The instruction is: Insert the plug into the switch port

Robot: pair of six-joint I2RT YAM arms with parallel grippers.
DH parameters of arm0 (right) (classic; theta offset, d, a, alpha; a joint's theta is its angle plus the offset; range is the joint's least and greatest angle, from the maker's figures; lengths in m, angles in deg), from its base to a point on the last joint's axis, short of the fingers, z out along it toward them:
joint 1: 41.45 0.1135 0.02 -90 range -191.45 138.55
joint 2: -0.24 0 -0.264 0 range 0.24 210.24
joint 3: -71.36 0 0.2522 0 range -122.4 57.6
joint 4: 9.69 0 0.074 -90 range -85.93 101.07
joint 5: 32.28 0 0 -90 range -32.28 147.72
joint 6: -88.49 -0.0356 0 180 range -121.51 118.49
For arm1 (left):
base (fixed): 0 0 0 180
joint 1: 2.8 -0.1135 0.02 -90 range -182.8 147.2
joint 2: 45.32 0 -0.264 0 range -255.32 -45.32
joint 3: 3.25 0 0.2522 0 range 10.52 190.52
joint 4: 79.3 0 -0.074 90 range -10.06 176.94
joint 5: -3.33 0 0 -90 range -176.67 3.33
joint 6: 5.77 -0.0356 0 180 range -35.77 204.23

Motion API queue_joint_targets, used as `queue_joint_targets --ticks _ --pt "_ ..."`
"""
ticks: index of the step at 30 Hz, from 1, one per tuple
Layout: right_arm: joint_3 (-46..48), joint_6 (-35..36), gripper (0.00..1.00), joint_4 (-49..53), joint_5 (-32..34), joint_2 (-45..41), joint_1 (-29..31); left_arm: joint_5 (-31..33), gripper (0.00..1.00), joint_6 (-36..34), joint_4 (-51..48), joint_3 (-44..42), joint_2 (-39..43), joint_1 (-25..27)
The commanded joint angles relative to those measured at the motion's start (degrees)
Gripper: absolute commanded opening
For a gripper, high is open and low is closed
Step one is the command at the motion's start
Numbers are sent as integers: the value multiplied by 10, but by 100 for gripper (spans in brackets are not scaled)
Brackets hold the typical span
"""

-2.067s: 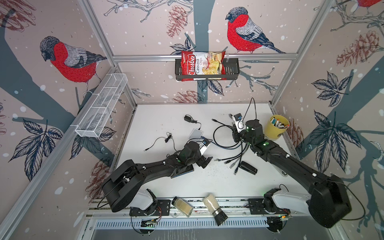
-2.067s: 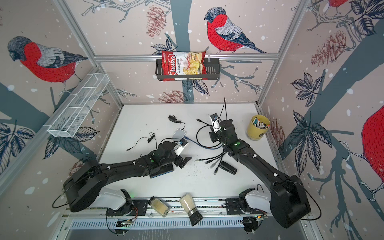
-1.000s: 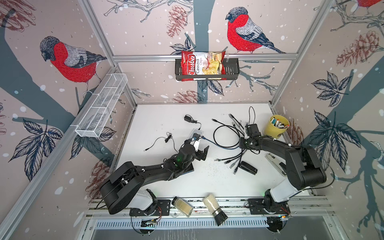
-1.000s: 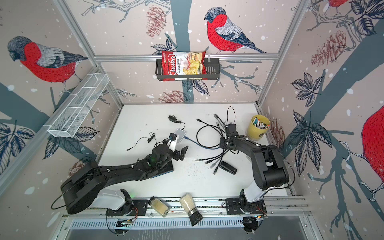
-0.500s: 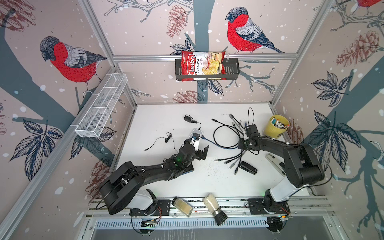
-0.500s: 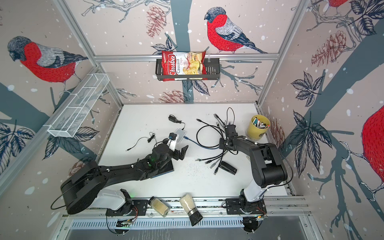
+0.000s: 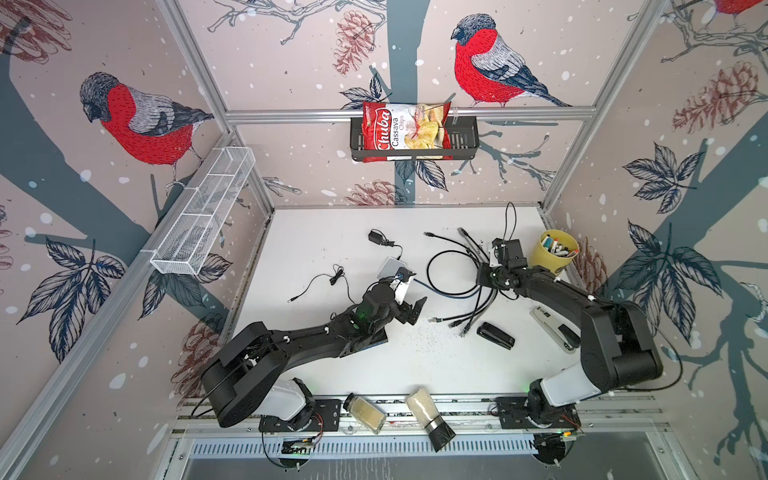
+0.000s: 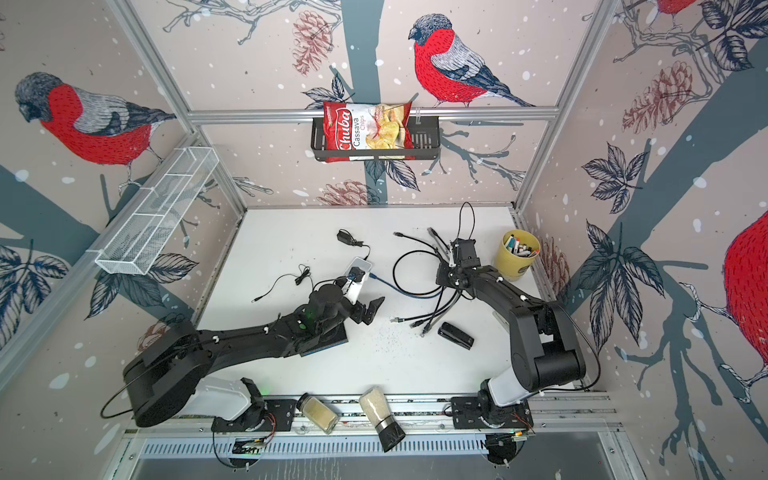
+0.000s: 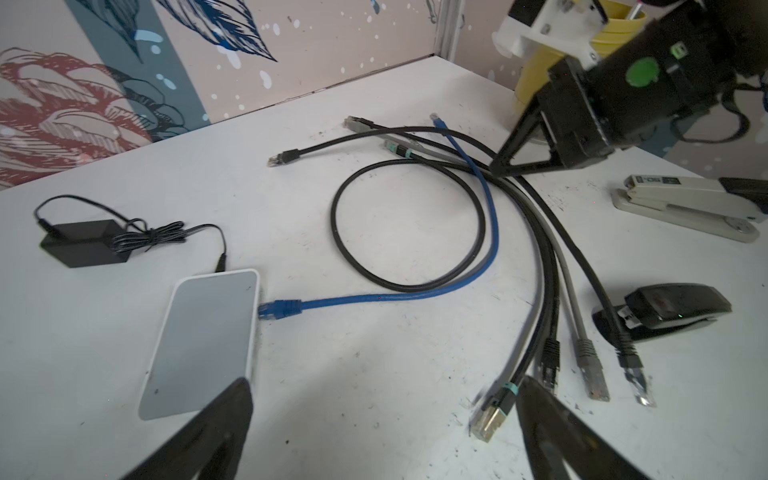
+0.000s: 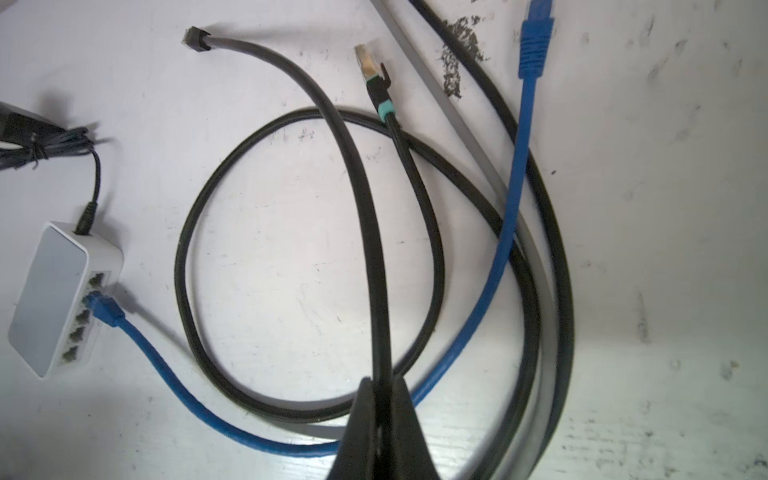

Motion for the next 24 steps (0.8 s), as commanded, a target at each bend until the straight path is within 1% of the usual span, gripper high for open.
queue_joint_targets --ticks 1,3,6,10,12,19,24 --pt "-13 -36 0 -1 0 9 9 -8 97 -36 -21 23 -22 23" --pt "-15 -51 1 -10 -2 22 16 11 97 -42 -35 39 -41 36" --pt "-13 -82 1 -42 -17 41 31 23 97 -41 -34 45 -53 38" --pt "-13 -123 3 -95 -37 60 58 46 97 -39 -28 35 -42 38" --pt "-20 -138 3 -114 -37 74 72 63 97 -40 -27 28 -33 38" --pt "-53 -154 8 -141 -41 122 100 114 97 -33 -22 -5 -7 38" --pt "-60 -145 16 -156 -63 153 108 135 97 -33 -15 -26 6 38"
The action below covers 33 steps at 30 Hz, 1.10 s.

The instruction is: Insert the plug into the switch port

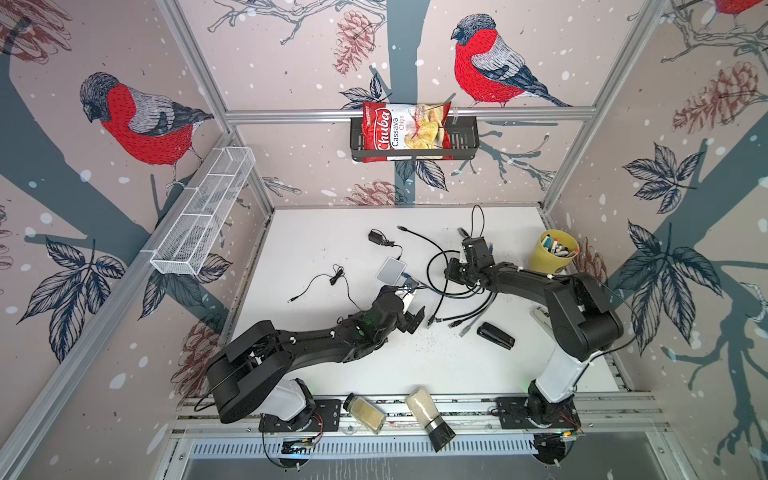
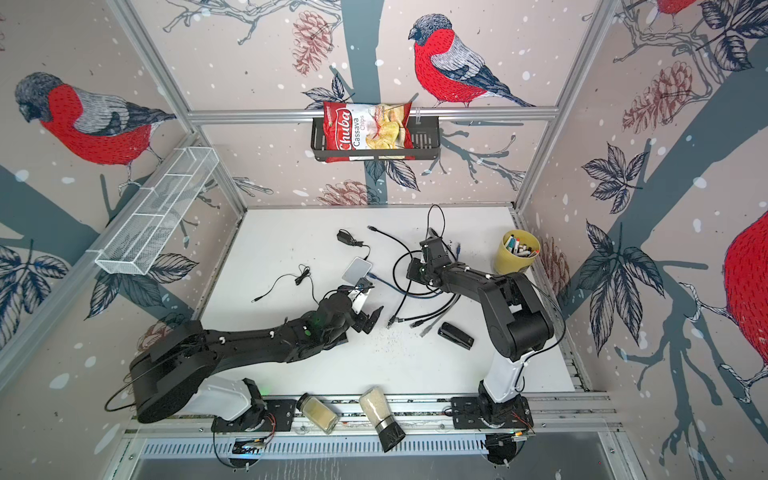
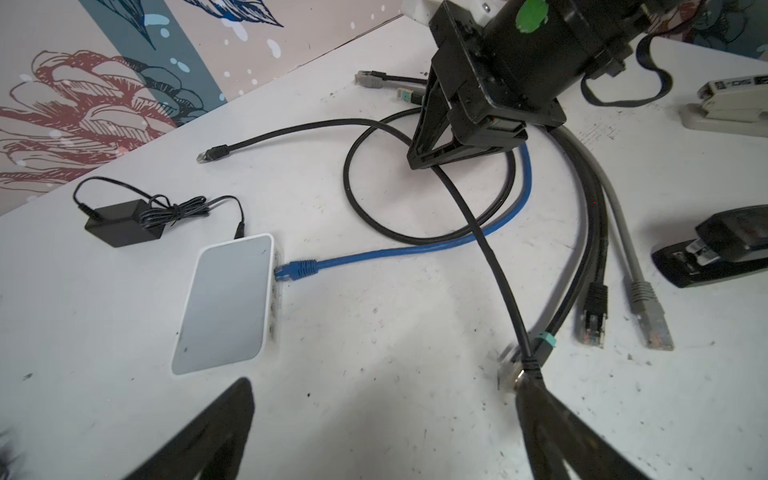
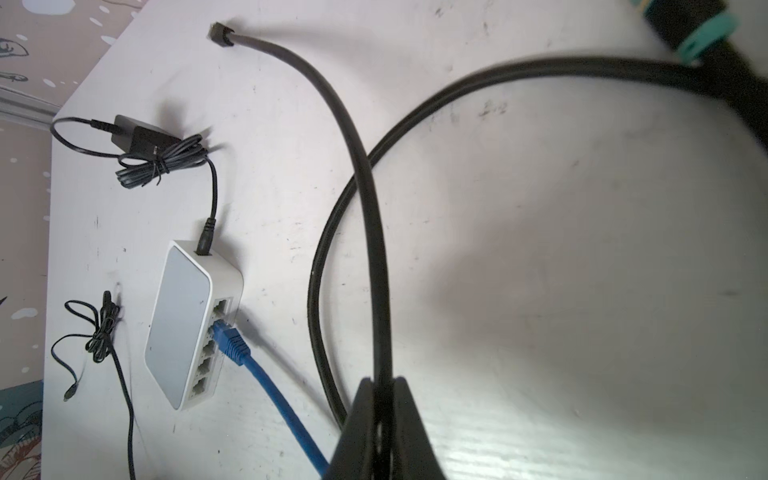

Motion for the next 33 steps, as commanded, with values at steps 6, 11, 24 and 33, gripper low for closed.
queue_joint_targets --ticks 6,11,24,33 --pt "-5 53 22 -14 -30 2 6 44 97 -5 26 -22 19 1" --pt "-34 220 21 24 30 -55 36 65 97 -6 34 -37 33 1" --pt "46 610 22 -61 24 -183 58 82 97 60 -24 -38 63 -27" --pt "149 892 24 -71 -17 -217 59 84 97 66 -47 -49 87 -28"
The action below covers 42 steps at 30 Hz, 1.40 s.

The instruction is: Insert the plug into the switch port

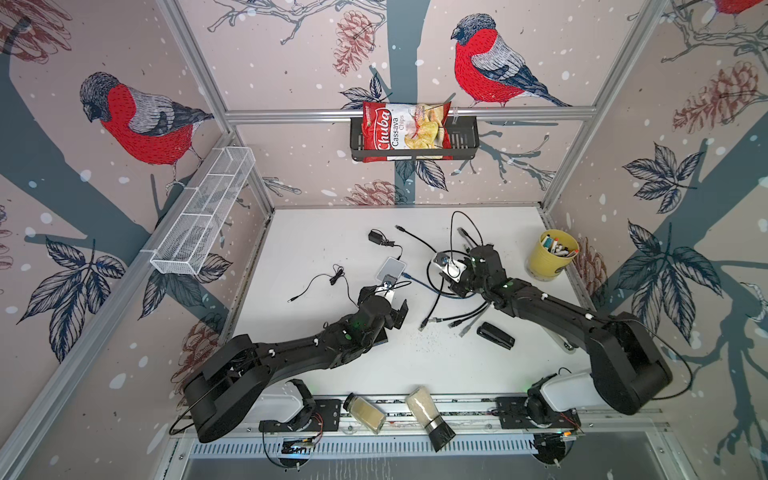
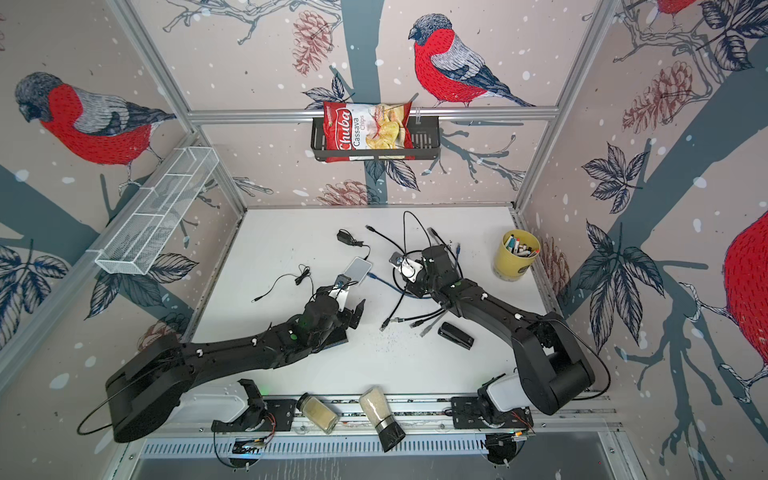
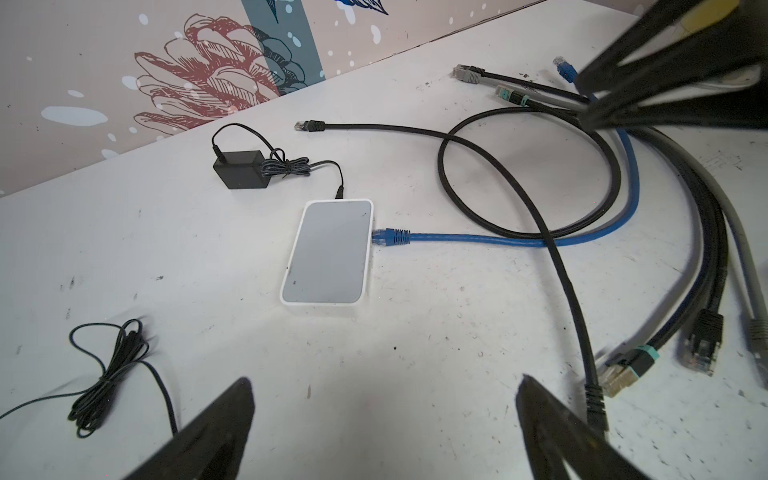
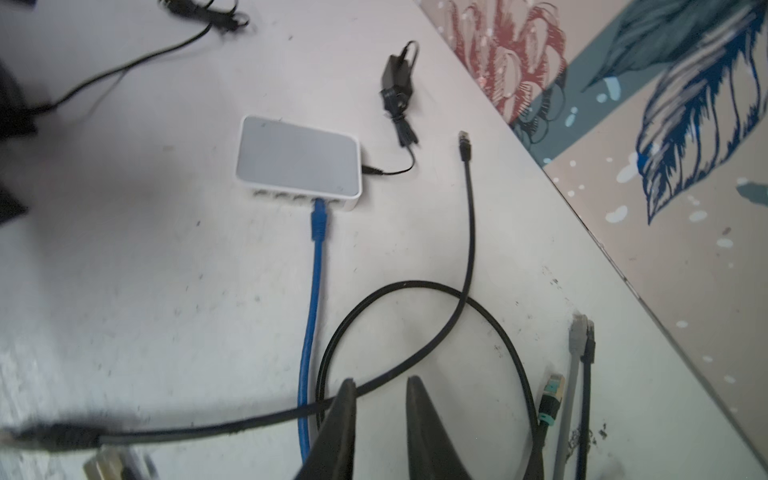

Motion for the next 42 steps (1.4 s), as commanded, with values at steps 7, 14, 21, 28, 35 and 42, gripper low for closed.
queue_joint_targets --ticks 7,14,21,28,35,42 --pt "-18 236 25 117 -27 21 7 -3 97 8 -10 -16 27 -3" --pt "-44 273 24 171 -6 82 33 -2 97 11 -5 -24 38 -6" --pt "-57 294 24 168 26 124 49 -2 97 11 -13 -27 43 -10" --pt "-72 316 25 163 57 150 64 -3 97 11 -6 -34 51 -14" --pt "-82 334 25 154 68 162 77 -10 97 6 -7 -35 50 -19" --pt "-93 344 25 158 67 163 88 -12 97 4 -7 -36 54 -23"
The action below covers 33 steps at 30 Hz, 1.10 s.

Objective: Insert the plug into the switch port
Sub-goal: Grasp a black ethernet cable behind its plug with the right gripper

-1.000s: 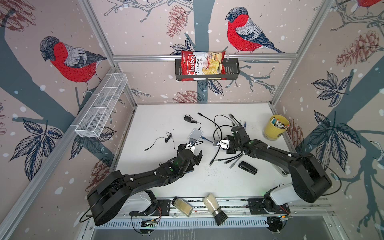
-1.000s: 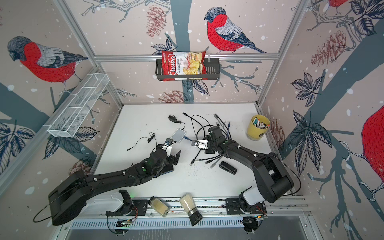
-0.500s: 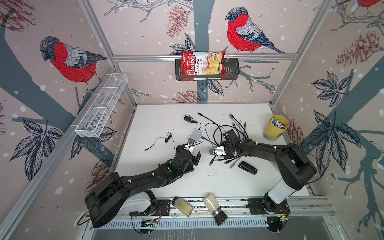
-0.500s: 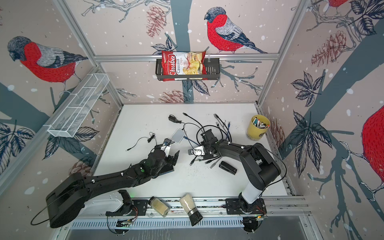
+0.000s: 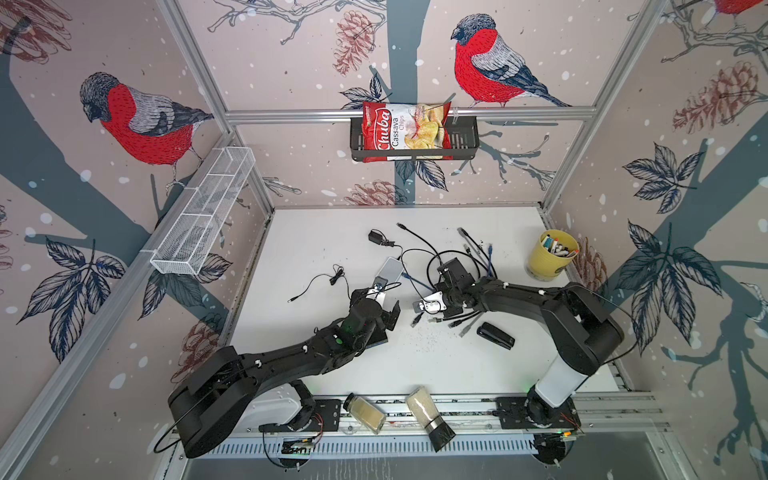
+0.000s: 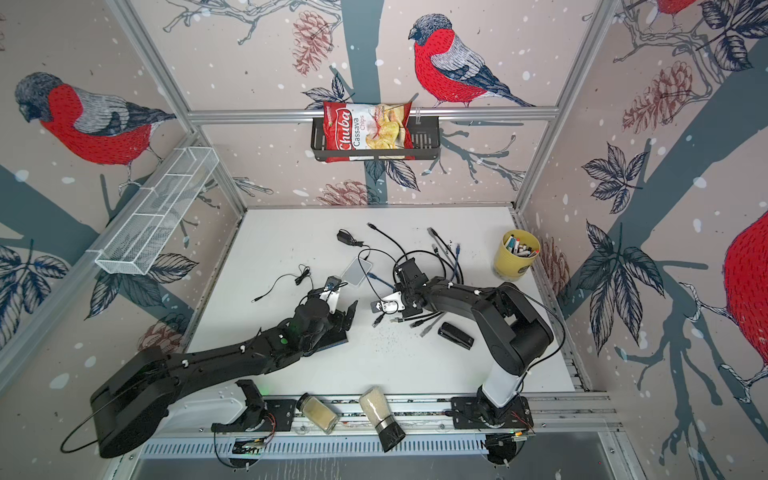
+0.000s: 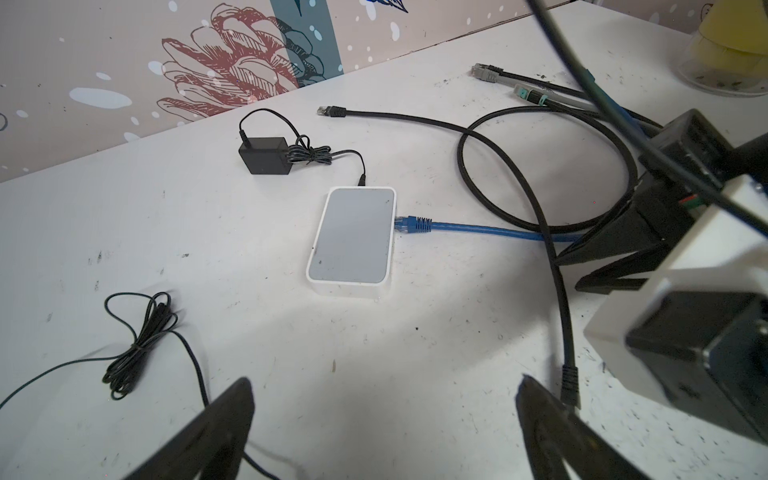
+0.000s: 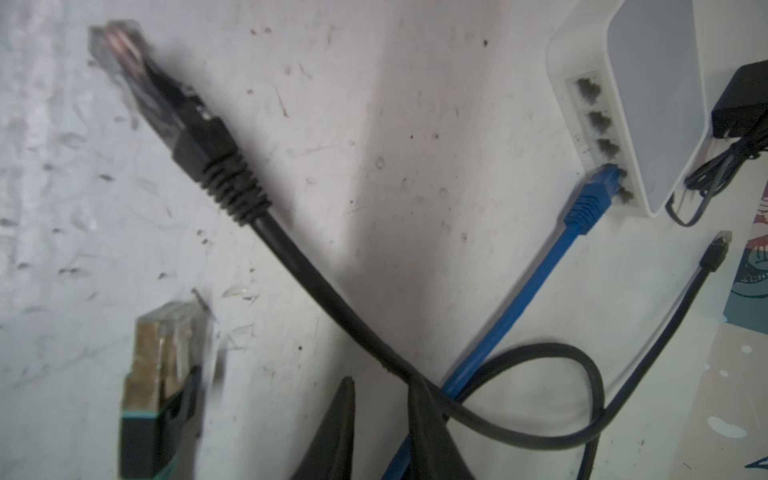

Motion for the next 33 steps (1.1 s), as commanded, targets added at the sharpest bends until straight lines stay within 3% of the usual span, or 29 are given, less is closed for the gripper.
queue_joint_targets --ticks 1,24,33 --pt "-5 12 25 0 3 1 4 -7 97 0 5 -1 4 -2" --pt "-33 13 25 13 -34 42 37 -12 97 0 -1 -8 15 -10" --pt "-58 -10 1 39 -40 45 35 -5 97 0 -2 -13 24 -11"
